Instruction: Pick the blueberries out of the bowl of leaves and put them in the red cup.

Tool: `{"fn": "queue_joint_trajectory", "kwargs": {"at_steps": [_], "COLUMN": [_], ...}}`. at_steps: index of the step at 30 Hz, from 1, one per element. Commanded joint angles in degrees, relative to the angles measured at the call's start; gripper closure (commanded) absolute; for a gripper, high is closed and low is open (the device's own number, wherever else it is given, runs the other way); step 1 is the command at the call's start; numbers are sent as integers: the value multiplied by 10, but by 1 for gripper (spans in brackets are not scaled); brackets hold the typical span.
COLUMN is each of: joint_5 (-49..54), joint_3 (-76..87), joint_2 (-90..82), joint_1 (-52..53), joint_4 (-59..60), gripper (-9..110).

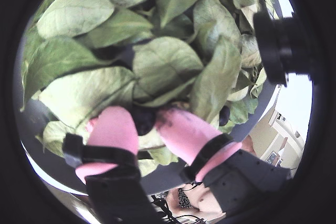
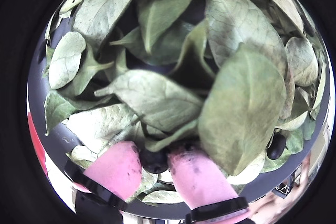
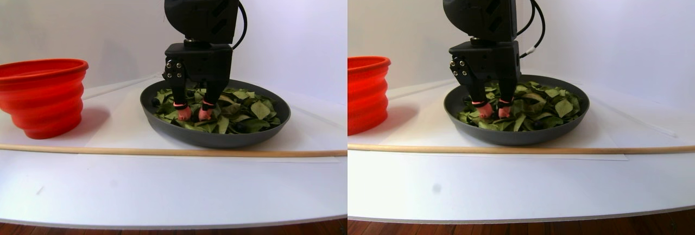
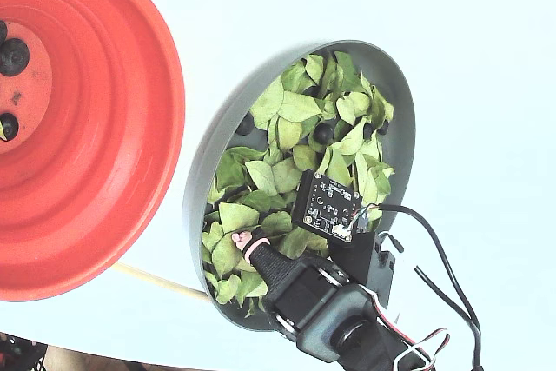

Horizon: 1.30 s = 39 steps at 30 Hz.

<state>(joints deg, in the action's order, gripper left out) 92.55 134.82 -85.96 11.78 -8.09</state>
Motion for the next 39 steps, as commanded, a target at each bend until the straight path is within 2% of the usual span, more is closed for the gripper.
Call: {"fn": "queue_joint_trajectory", "kwargs": {"at_steps": [1,13,39], "joint_5": [-3,-7,-14], "joint_3": [3,1,14], "joint_2": [-39,-69,-224], "joint_1": [-1,-4,-40], "joint_4": [7,26,157], "gripper": [92,92,92]}}
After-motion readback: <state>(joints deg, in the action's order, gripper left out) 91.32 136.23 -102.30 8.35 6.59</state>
